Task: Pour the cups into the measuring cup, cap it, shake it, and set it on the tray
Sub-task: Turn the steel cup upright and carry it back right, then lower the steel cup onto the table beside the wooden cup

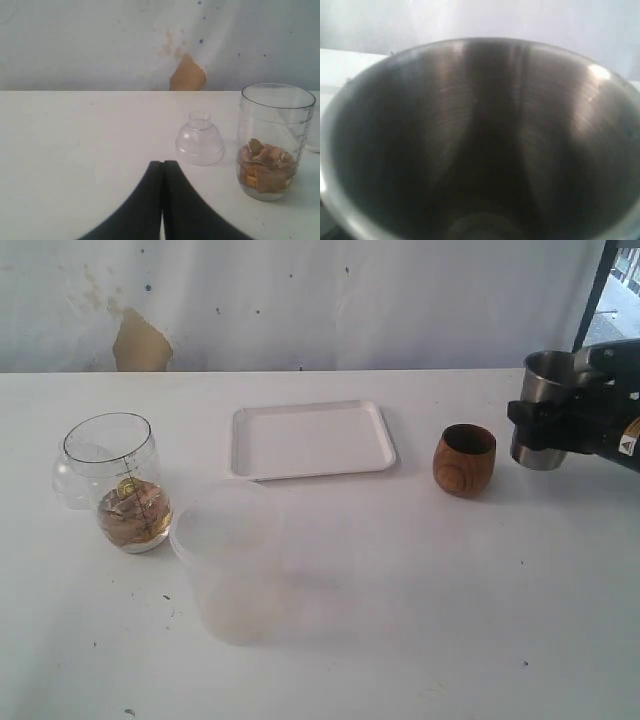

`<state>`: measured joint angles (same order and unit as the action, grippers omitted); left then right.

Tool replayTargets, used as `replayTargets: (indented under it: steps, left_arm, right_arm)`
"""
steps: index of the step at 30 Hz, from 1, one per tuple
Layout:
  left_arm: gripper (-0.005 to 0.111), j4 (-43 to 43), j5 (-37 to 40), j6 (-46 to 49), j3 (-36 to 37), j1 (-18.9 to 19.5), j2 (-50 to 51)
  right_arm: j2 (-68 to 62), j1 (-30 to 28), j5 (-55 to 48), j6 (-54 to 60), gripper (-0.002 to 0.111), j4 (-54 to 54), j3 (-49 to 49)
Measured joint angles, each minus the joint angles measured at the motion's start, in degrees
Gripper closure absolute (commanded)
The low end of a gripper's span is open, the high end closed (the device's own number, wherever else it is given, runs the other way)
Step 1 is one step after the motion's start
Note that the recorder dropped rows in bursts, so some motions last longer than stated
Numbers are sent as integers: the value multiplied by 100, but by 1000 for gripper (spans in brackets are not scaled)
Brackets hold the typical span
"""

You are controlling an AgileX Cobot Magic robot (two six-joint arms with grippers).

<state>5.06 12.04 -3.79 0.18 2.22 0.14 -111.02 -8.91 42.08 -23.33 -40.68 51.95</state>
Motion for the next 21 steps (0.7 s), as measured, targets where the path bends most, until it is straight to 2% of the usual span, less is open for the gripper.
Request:
replayTargets:
  steps: [6, 21]
  left_arm:
    - [107, 0, 0, 0, 0, 0, 0]
    - [107, 0, 0, 0, 0, 0, 0]
  right_arm:
    - [-664, -9, 453, 694, 108, 279, 0]
    - [-1137, -9, 1265, 517, 108, 4, 0]
